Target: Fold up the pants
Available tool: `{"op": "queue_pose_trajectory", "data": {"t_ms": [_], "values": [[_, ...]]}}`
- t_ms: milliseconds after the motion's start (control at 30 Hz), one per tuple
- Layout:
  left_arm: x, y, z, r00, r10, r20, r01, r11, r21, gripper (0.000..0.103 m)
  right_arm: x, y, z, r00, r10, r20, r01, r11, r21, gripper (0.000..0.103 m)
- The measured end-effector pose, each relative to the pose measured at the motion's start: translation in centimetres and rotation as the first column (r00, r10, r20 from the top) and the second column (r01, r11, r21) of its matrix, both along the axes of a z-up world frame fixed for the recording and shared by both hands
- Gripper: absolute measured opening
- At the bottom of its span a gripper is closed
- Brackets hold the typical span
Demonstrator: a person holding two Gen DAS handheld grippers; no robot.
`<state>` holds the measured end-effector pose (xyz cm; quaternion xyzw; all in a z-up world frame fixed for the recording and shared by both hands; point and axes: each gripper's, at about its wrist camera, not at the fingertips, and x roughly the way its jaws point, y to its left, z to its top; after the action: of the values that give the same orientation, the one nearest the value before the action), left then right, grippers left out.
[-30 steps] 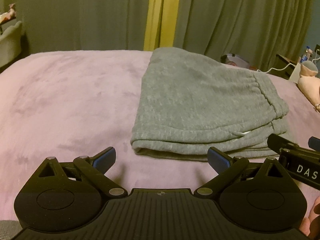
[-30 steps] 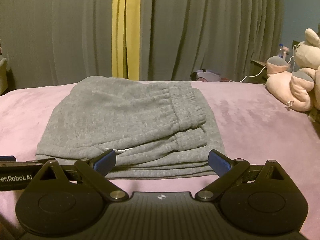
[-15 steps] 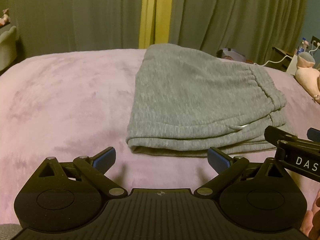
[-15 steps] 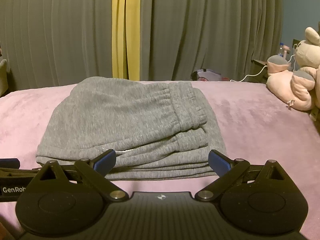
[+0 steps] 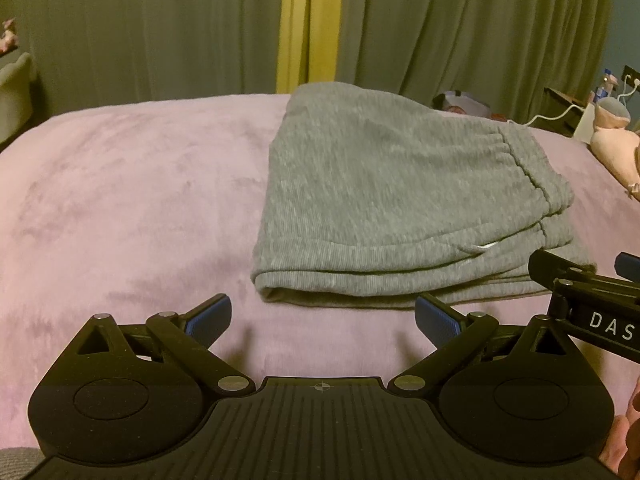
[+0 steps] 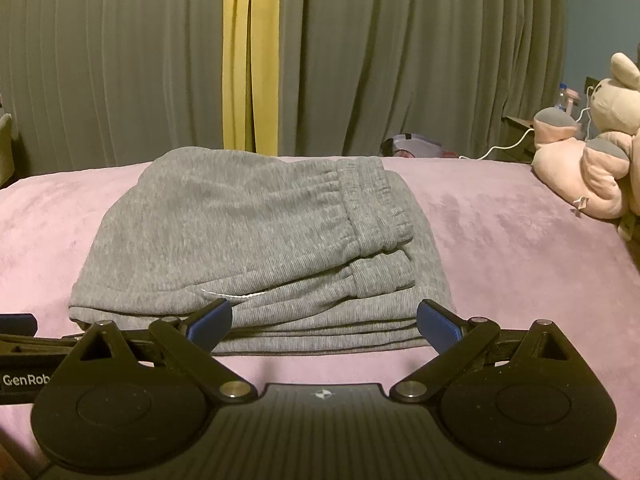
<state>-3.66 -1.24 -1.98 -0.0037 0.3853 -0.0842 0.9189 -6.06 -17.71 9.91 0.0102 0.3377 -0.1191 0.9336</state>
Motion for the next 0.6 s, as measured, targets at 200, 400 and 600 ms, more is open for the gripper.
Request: {"op": "queue_pose_trajectory", "data": {"t_ms": [200, 400, 600], "values": [[-0.08, -0.07, -0.08, 1.0, -0.005, -0.001, 0.005, 1.0, 0.003, 0.102, 0.0, -0.06, -0.1, 1.0, -0.004, -0.003, 0.004, 1.0, 0.005, 0.099], [-0.11, -0.11, -0.09, 1.0, -0.007, -0.003, 0.007, 1.0, 0.006, 0.102, -0.01, -0.13, -0.21, 1.0, -0.005, -0.007, 0.005, 1.0, 0.004, 0.099], [-0.12, -0.16, -0.11, 1.0, -0.008, -0.004, 0.008, 1.0, 0.008, 0.102, 0.0, -0.15, -0.25, 1.0, -0.006, -0.008, 0.006, 1.0, 0.003, 0.099]]}}
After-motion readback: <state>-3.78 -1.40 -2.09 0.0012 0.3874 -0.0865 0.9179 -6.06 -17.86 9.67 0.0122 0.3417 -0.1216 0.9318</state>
